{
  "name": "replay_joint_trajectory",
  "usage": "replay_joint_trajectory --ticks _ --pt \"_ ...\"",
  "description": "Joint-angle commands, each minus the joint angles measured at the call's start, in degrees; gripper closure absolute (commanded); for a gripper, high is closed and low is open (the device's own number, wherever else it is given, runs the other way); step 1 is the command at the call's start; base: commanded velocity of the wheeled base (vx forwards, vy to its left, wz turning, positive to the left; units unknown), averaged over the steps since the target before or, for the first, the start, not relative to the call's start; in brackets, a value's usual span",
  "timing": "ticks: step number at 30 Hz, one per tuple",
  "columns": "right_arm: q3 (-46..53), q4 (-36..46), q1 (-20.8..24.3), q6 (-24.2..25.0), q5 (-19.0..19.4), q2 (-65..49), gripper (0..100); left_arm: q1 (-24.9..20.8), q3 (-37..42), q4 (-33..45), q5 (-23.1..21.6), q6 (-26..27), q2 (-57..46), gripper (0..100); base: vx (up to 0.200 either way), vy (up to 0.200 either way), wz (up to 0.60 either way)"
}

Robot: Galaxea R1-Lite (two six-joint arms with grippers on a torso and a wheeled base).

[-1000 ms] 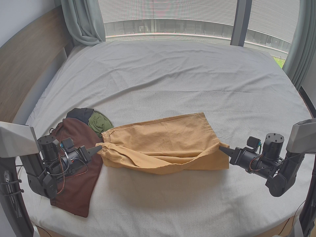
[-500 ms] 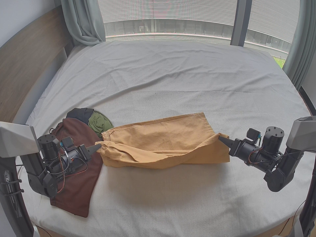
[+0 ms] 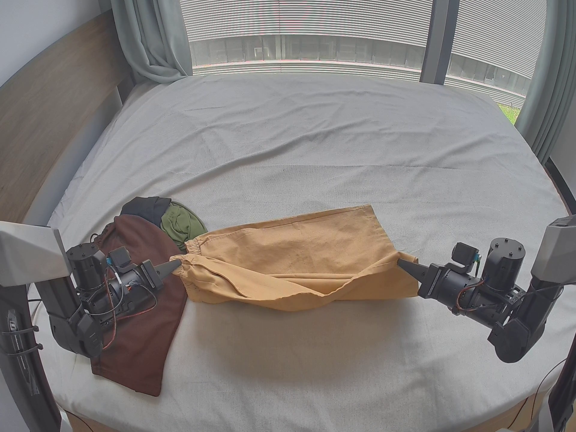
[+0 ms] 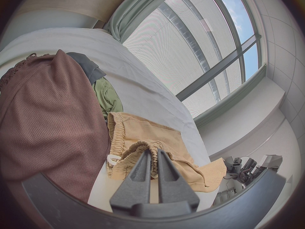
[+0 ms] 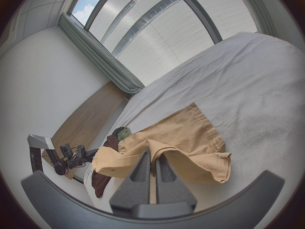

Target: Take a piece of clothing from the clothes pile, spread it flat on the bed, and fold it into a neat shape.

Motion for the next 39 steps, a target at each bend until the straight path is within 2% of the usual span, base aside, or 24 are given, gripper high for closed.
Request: replay_joint_trajectory --ticks 1,9,22,28,39 --pt "0.5 0.0 1.3 0.0 -0.5 -1.0 100 0.1 -0.1 0.0 0.0 -0.1 0.3 100 0.0 0.0 0.0" --pt "0.3 0.1 2.0 0.0 -0.7 -2.2 100 0.1 -0.2 0.0 0.0 -0.1 1.0 100 0.0 0.0 0.0" --pt "-4.8 1.1 -1.7 0.2 -0.5 -1.6 100 0.4 -0.6 0.0 0.0 0.0 1.7 100 0.0 0.0 0.0" --pt "-13.5 4.9 -2.9 0.3 -0.6 1.7 100 0.2 -0.8 -0.1 1.6 -0.1 1.6 100 0.0 0.0 0.0" --pt "-22.8 8.5 -4.5 0.6 -0.6 7.0 100 -0.5 -2.8 -0.1 3.7 -1.7 1.4 100 0.0 0.0 0.0"
